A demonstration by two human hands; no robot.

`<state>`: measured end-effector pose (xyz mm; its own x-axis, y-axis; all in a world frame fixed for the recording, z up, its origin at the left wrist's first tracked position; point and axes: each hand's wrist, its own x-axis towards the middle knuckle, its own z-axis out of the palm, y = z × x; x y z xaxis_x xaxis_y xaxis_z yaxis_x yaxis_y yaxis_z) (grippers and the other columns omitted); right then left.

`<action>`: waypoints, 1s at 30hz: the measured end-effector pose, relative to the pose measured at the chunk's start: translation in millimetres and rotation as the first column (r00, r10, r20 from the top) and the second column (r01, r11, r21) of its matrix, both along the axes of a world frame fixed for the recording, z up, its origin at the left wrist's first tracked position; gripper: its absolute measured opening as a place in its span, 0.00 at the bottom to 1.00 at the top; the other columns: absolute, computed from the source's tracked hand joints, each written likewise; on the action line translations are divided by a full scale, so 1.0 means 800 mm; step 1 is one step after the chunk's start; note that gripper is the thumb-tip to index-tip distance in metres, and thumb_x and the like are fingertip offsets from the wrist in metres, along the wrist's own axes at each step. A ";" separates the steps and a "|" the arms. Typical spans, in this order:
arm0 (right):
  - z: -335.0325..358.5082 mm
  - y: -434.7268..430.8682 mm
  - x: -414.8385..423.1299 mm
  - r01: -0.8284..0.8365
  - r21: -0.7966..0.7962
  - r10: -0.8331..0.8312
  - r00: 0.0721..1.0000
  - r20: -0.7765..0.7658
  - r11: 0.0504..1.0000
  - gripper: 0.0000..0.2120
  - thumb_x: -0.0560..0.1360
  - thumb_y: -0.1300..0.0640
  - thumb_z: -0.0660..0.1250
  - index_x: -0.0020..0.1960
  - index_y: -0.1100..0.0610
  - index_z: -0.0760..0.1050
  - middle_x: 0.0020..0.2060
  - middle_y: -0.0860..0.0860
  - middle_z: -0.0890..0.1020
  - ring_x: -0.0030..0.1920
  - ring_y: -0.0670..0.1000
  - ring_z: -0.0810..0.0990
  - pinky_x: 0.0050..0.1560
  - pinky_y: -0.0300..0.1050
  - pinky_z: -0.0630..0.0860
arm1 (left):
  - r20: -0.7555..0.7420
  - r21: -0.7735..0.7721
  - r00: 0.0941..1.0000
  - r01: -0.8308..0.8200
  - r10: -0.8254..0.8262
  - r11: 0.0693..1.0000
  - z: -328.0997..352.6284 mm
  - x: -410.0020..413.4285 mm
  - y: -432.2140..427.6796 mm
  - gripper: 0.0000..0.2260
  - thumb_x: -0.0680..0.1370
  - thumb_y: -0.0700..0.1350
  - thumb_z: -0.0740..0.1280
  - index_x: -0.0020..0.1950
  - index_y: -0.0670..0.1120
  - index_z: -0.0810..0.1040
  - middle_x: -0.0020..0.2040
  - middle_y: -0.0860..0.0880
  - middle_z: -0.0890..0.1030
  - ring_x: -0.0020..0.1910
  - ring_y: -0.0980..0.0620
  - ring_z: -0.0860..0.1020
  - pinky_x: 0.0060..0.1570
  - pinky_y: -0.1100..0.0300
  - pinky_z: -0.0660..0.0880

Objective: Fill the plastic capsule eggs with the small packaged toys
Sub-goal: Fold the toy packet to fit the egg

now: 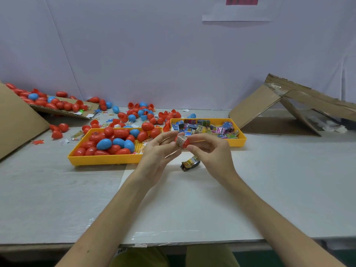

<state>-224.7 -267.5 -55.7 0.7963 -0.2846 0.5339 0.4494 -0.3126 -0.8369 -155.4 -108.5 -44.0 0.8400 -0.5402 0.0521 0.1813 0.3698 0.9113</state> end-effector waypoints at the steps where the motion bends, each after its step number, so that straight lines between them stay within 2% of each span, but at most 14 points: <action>1: 0.001 0.001 -0.001 0.007 -0.019 -0.007 1.000 0.017 1.000 0.14 0.72 0.67 0.75 0.50 0.49 0.83 0.47 0.46 0.87 0.47 0.47 0.87 0.49 0.40 0.81 | 0.007 0.017 1.000 -0.002 0.002 1.000 0.000 0.000 0.000 0.13 0.81 0.36 0.64 0.66 0.42 0.78 0.60 0.46 0.84 0.59 0.46 0.83 0.58 0.54 0.80; 3: 0.003 0.003 -0.002 0.021 -0.062 -0.018 0.999 0.051 0.998 0.17 0.72 0.67 0.76 0.52 0.46 0.83 0.47 0.46 0.86 0.48 0.47 0.86 0.49 0.41 0.82 | -0.010 -0.010 1.000 -0.006 0.006 1.000 0.002 -0.001 -0.001 0.13 0.81 0.40 0.67 0.65 0.41 0.78 0.60 0.44 0.84 0.58 0.46 0.84 0.55 0.56 0.81; 6: 0.005 0.005 -0.003 0.009 -0.091 -0.003 0.997 0.072 0.996 0.22 0.72 0.67 0.75 0.54 0.41 0.81 0.48 0.47 0.86 0.49 0.49 0.86 0.49 0.45 0.83 | -0.023 -0.044 0.999 -0.034 0.033 0.998 0.002 -0.002 -0.001 0.14 0.77 0.40 0.70 0.62 0.39 0.79 0.58 0.40 0.84 0.57 0.44 0.84 0.52 0.59 0.81; 9: 0.003 0.004 -0.002 -0.016 -0.101 0.022 0.998 0.055 0.995 0.18 0.73 0.65 0.74 0.56 0.45 0.82 0.51 0.47 0.85 0.51 0.48 0.85 0.50 0.45 0.83 | 0.001 -0.051 0.999 -0.032 0.032 0.998 0.001 -0.001 -0.001 0.14 0.75 0.40 0.71 0.60 0.38 0.81 0.57 0.40 0.85 0.57 0.46 0.84 0.50 0.60 0.81; 13: -0.001 0.000 0.001 0.011 -0.105 -0.005 0.998 0.060 0.994 0.14 0.72 0.65 0.75 0.54 0.52 0.84 0.48 0.46 0.85 0.51 0.47 0.85 0.49 0.41 0.82 | 0.016 -0.054 1.000 -0.026 0.027 0.998 -0.001 -0.001 -0.001 0.11 0.75 0.41 0.70 0.56 0.41 0.83 0.55 0.41 0.86 0.56 0.46 0.84 0.49 0.61 0.81; 20: -0.004 -0.002 0.002 0.038 -0.124 -0.030 0.997 0.070 0.992 0.14 0.71 0.66 0.77 0.54 0.53 0.84 0.46 0.45 0.85 0.50 0.46 0.85 0.49 0.39 0.81 | -0.013 -0.047 0.999 -0.035 0.035 0.998 -0.002 -0.002 -0.002 0.07 0.78 0.38 0.68 0.54 0.41 0.83 0.52 0.42 0.86 0.53 0.46 0.85 0.48 0.61 0.81; 25: -0.002 -0.003 0.001 -0.040 0.025 0.040 0.999 -0.011 0.999 0.08 0.74 0.65 0.74 0.49 0.54 0.85 0.43 0.49 0.87 0.46 0.50 0.87 0.48 0.39 0.81 | -0.021 -0.019 0.999 -0.045 0.044 0.999 0.000 -0.003 -0.002 0.07 0.78 0.40 0.69 0.54 0.41 0.83 0.52 0.41 0.86 0.52 0.47 0.85 0.46 0.62 0.81; 30: -0.001 -0.007 0.003 -0.028 0.008 0.029 0.999 -0.025 1.000 0.05 0.75 0.66 0.73 0.49 0.60 0.85 0.41 0.52 0.87 0.42 0.51 0.87 0.45 0.41 0.82 | 0.005 0.010 1.000 -0.022 0.022 1.000 0.001 -0.003 -0.002 0.13 0.73 0.46 0.72 0.54 0.42 0.84 0.52 0.42 0.86 0.51 0.47 0.85 0.46 0.62 0.81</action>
<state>-222.3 -273.2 -56.6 0.8174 -0.2653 0.5113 0.4365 -0.2937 -0.8504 -157.5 -110.1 -43.3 0.8511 -0.5225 0.0509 0.1687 0.3640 0.9160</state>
